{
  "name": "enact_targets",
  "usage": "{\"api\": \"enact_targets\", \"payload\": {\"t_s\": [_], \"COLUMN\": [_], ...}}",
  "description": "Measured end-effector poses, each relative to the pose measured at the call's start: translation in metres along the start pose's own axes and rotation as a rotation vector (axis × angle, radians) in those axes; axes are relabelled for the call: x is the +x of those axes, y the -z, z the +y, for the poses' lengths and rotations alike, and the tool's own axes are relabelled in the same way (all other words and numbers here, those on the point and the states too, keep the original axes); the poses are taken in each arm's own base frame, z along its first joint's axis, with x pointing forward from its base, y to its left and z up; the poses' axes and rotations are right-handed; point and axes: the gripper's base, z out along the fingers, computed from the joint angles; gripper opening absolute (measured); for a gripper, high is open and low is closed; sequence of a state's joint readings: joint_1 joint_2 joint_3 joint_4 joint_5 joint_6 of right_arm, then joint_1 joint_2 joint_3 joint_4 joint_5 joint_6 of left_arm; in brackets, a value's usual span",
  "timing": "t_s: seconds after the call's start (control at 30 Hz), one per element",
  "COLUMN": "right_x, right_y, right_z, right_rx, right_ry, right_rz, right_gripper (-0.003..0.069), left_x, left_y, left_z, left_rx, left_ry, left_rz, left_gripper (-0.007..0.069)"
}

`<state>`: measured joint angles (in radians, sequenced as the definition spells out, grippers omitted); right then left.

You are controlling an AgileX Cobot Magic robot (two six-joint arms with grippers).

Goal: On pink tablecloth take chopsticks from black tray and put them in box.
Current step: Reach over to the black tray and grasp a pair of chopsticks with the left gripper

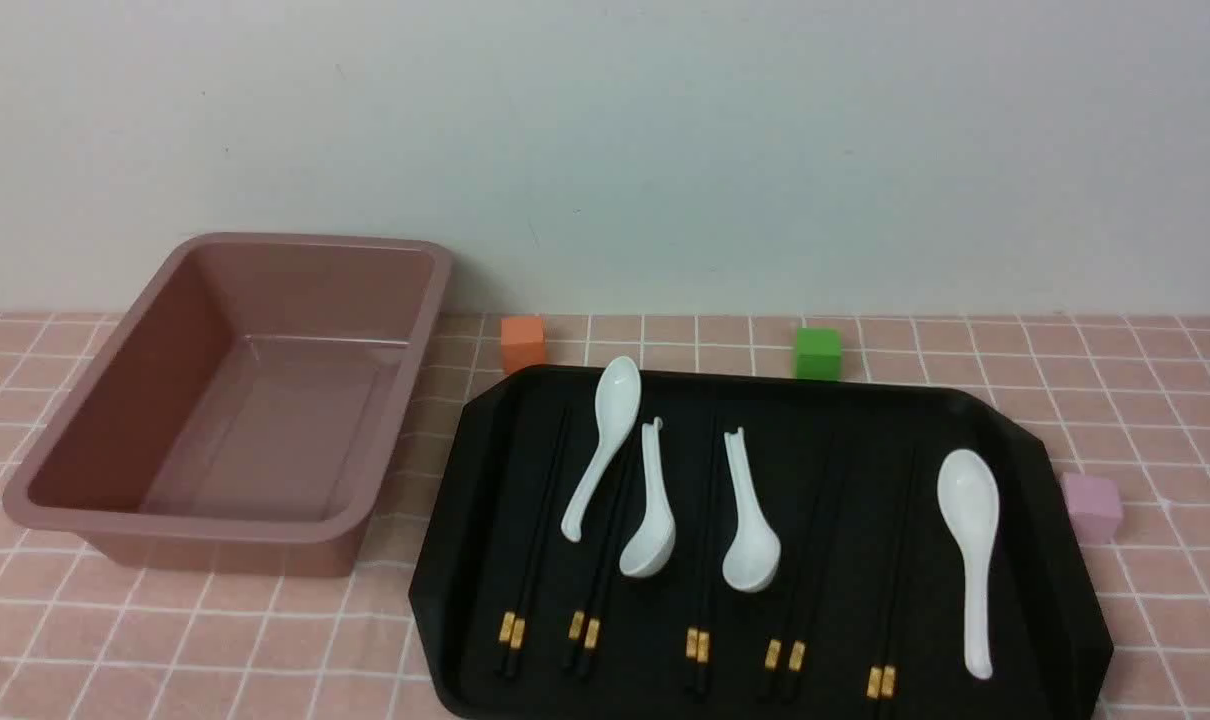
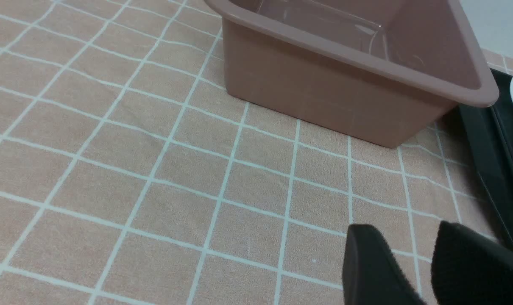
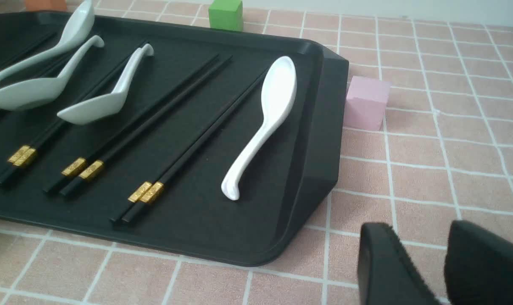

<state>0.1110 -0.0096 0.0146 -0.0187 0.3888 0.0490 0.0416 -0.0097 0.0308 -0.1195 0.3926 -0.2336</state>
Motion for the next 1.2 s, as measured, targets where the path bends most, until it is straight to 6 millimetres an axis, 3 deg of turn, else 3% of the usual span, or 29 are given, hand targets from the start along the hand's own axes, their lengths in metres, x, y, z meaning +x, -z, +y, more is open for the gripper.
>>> {"api": "enact_targets", "payload": {"t_s": [0.87,1.0,1.03,1.13,1.2], "right_x": [0.000,0.000,0.000,0.000,0.000], "right_y": [0.000,0.000,0.000,0.000,0.000], "right_z": [0.000,0.000,0.000,0.000,0.000], "right_rx": [0.000,0.000,0.000,0.000,0.000], "right_ry": [-0.001,-0.001,-0.001,-0.001,-0.001], "right_rz": [0.000,0.000,0.000,0.000,0.000], "right_gripper": [0.0240,0.0240,0.0240,0.0240,0.0240], "left_x": [-0.004,-0.007,-0.009,-0.015,-0.017], "left_y": [0.000,0.000,0.001,0.002,0.002], "left_z": [0.001,-0.003,-0.007,-0.010,-0.011], "left_rx": [-0.013,0.043,0.088,0.150,0.168], "left_ry": [-0.058,0.134,0.292,0.500,0.560], "left_rz": [-0.046,-0.077,-0.092,-0.136,-0.151], "left_gripper": [0.0239,0.0239,0.0239,0.0239,0.0239]}}
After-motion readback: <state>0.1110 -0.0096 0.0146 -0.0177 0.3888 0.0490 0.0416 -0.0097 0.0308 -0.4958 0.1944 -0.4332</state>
